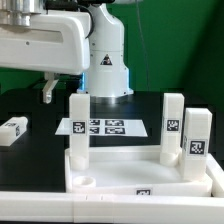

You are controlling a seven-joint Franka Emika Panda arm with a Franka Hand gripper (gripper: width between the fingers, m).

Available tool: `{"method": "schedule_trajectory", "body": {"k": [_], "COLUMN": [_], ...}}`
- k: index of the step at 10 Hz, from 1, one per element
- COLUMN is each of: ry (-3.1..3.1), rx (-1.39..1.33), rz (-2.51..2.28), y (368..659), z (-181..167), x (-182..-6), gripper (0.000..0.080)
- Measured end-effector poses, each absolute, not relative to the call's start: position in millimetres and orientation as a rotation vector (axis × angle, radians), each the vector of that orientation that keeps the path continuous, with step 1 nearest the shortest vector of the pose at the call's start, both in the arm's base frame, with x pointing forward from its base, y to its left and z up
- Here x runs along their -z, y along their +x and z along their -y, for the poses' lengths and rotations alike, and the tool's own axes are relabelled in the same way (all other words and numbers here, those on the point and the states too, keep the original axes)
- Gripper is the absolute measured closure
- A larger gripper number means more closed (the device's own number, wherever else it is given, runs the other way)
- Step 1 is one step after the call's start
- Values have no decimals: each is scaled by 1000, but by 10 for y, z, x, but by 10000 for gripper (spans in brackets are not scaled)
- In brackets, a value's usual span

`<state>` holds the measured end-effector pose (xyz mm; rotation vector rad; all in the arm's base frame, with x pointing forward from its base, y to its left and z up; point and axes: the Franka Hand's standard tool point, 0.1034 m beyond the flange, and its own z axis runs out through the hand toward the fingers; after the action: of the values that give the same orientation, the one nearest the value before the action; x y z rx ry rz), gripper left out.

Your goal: Assemble desk

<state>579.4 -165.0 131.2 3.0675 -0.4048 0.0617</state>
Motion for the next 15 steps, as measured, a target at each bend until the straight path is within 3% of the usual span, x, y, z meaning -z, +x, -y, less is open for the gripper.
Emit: {"method": "schedule_trajectory", "body": {"k": [2, 5, 10, 13, 15], "ry": [3097, 3089, 3088, 3121, 3137], "rx": [-35, -1, -1, 93, 139], "rz": [407, 521, 519, 689, 710], "y": [5742, 5171, 5147, 4623, 4568], "z": [1809, 2259, 2307, 2422, 2405], "x": [-1290, -821, -776, -481, -456], "gripper": [150, 150, 150, 150, 150]}}
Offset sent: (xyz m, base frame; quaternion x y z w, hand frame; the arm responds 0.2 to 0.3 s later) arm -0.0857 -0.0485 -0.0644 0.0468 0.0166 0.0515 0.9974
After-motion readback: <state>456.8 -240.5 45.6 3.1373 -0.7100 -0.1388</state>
